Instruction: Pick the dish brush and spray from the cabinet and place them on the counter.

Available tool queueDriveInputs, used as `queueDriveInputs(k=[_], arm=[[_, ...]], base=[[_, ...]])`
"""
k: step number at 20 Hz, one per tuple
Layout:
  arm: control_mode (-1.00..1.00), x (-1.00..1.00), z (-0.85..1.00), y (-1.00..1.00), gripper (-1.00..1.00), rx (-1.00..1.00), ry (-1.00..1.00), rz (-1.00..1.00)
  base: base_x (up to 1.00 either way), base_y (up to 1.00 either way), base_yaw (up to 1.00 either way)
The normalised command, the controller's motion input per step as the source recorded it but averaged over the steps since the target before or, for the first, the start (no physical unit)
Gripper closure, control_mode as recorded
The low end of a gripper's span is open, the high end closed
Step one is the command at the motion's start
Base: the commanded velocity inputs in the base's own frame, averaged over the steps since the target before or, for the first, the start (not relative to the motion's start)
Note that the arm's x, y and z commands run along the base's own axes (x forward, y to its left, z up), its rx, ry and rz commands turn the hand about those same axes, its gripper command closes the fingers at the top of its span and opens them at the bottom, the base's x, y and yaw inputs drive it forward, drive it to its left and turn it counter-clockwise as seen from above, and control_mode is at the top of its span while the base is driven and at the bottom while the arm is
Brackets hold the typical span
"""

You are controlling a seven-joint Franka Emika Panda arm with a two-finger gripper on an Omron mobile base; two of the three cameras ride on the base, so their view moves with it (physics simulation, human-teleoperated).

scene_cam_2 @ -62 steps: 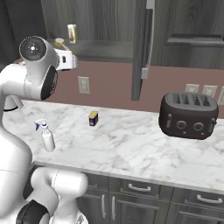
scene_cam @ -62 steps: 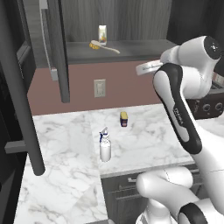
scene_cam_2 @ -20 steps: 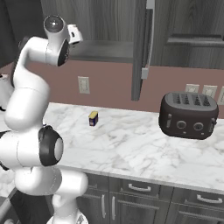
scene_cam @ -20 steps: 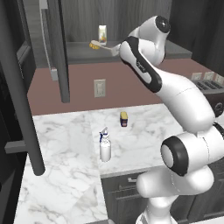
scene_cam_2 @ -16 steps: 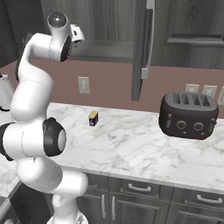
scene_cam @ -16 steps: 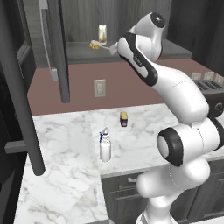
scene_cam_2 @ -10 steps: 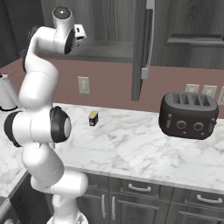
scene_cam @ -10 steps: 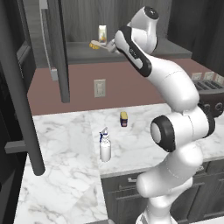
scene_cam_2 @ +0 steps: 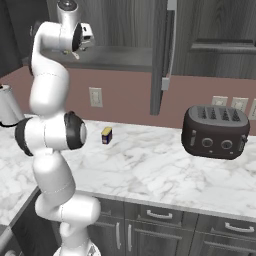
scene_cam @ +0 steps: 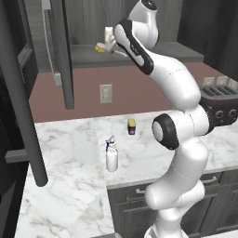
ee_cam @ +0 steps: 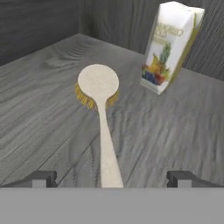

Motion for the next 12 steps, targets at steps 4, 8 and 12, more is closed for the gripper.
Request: queueDriveInputs(k=[4,8,12], arm=[[-1.0,0.2,-0.18,0.01,-1.0,0.0,0.11,0.05],[-1.0,0.03,-0.19,0.0,-1.0,0.0,0.07,0.01],[-1.0,0.0,-0.26,0.01,-1.0,0.0,0.04,0.0]], base=[[0.0,0.0,0.0],[0.0,0.0,0.0],[0.0,0.0,0.0]])
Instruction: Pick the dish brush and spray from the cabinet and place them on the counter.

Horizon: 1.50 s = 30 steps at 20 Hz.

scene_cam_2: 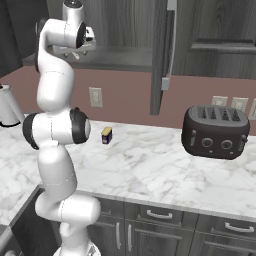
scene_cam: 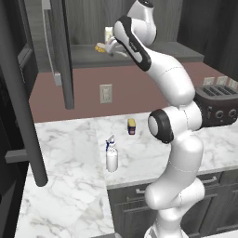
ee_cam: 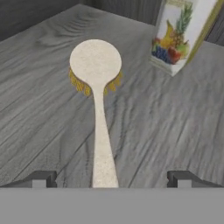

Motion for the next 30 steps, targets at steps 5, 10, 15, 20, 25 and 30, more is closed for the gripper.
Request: queueDriveInputs(k=[5,10,15,20,25,30], arm=[[-1.0,-0.16,-0.23,0.12,-1.0,0.0,0.0,0.0],[-1.0,-0.12,-0.2,0.08,1.0,0.0,-0.02,0.0],[-1.0,-0.04,-0.07,0.0,1.0,0.0,-0.04,-0.01],[-1.0,-0.28,0.0,-0.14,1.0,0.0,-0.05,-0.04],[-1.0,-0.78,0.06,-0.32,1.0,0.0,-0.07,-0.08],[-1.0,-0.99,0.1,-0.25,1.0,0.0,-0.07,-0.08]], base=[[0.0,0.0,0.0],[0.0,0.0,0.0],[0.0,0.0,0.0],[0.0,0.0,0.0],[0.0,0.0,0.0],[0.0,0.0,0.0]])
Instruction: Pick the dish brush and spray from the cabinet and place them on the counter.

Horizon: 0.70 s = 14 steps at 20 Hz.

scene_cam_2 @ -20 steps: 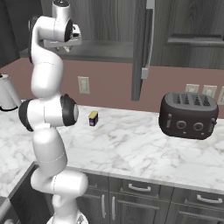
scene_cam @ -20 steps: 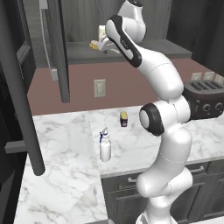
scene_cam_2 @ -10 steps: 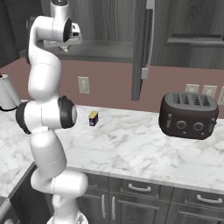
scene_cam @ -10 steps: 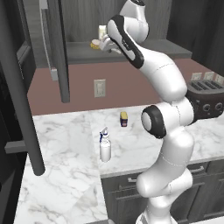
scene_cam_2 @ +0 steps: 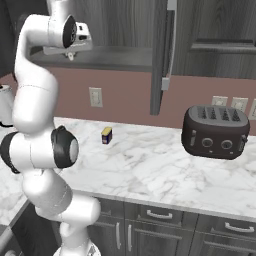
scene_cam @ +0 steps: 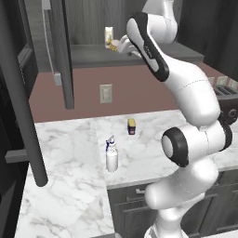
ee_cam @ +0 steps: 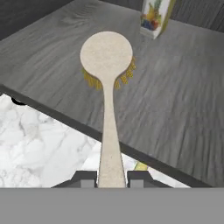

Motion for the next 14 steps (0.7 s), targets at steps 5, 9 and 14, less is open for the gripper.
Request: queueDriveInputs(k=[5,9,14], arm=[[-1.0,-1.0,0.14,-0.23,1.0,0.0,-0.08,-0.05],[-1.0,-1.0,0.07,-0.26,1.0,0.01,-0.06,-0.04],[-1.0,-1.0,0.0,-0.32,1.0,0.02,-0.05,-0.04]], base=[[0.0,0.0,0.0],[0.0,0.0,0.0],[0.0,0.0,0.0]])
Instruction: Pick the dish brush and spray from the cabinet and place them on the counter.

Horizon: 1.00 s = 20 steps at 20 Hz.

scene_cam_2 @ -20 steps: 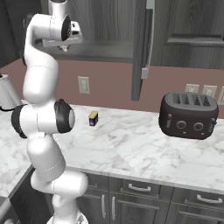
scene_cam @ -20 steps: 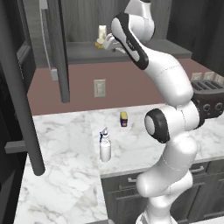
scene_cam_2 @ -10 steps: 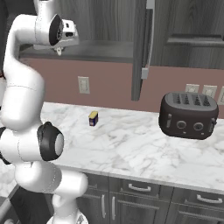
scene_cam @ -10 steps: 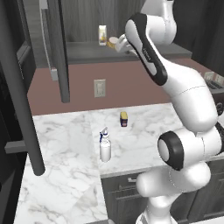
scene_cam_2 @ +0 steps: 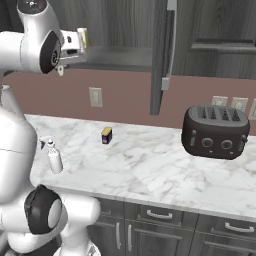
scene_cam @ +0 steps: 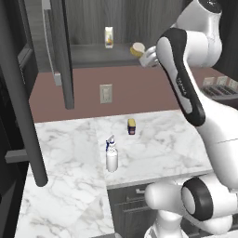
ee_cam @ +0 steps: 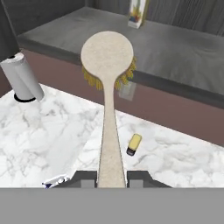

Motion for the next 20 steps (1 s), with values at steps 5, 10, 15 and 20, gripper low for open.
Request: queueDriveInputs(k=[5,10,15,20], arm=[[-1.0,-1.0,-0.09,-0.31,1.0,0.01,-0.03,-0.03],[-1.0,-0.97,-0.36,-0.28,1.0,0.0,-0.02,-0.01],[-1.0,-0.72,-0.77,-0.19,1.0,-0.01,0.0,-0.01],[-1.0,-0.51,-0.82,-0.15,1.0,-0.02,-0.02,0.0]], base=[[0.0,0.0,0.0],[0.0,0.0,0.0],[0.0,0.0,0.0],[0.0,0.0,0.0]])
